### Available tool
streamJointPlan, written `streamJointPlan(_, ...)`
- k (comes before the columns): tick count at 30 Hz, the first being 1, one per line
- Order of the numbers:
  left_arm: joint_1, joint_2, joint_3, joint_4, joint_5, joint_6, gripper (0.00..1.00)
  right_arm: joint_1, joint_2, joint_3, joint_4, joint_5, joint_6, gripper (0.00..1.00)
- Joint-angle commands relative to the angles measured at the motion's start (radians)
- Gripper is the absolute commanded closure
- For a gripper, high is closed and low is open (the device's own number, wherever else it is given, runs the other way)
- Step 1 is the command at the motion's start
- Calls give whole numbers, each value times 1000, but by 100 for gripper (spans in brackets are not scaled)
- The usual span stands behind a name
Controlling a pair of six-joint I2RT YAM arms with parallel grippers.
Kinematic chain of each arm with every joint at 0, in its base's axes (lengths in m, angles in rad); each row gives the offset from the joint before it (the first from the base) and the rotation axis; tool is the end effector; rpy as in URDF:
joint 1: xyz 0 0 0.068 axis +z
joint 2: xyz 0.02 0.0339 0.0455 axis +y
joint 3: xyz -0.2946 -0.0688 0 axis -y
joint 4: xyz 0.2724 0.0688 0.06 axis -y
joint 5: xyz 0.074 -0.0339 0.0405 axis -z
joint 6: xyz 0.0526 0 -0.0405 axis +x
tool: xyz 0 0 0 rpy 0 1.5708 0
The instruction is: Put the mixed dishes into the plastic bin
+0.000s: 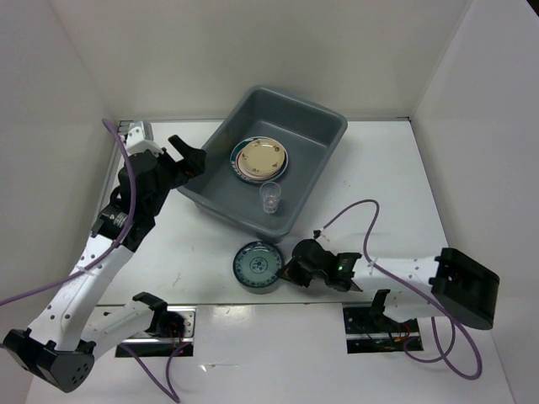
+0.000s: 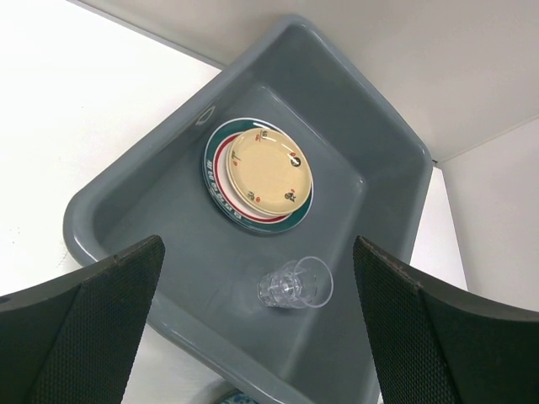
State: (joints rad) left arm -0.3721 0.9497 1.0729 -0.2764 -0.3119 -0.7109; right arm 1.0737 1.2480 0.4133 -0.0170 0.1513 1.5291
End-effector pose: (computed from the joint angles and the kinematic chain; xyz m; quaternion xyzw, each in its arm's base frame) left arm 0.2240 -0.0701 0.4272 -0.2261 0.7222 -0.2304 0.6118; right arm 0.1199 0.2044 0.1365 0.2366 0.9033 0.3194 0.1616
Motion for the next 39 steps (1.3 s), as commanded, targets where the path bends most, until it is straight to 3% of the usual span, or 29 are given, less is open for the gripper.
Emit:
streamJointPlan(1,-5,-20,-7,40,-23,1,1,8,-108,25,-157,6,14,99)
streamJointPlan(5,-5,-29,-7,40,-23,1,1,17,-121,54,-244,-120,-46,99)
streamJointPlan(12,-5,-29,-16,40,-23,-10,1,201,-49,238,-425,-226,-205,99)
streamJointPlan(13,-5,-29,-16,40,-35,-10,1,247,-48,271,-451,-204,-224,99)
streamJointPlan(18,-5,-58,7,19,-121,34,1,247,-191,418,-628,-72,-261,99)
streamJointPlan(23,-5,-80,38,9,-199,65,1,236,-240,565,-670,85,-239,99)
streamJointPlan(29,-5,-100,73,19,-254,120,1,48,-190,761,-663,275,-378,99)
streamJointPlan(31,-5,-100,84,19,-266,120,1,-97,-164,800,-631,275,-470,99)
streamJointPlan(34,-5,-100,93,29,-239,120,1,-312,-101,858,-539,220,-598,99)
streamJointPlan(39,-5,-109,93,39,-216,120,1,-543,92,985,-426,77,-757,99)
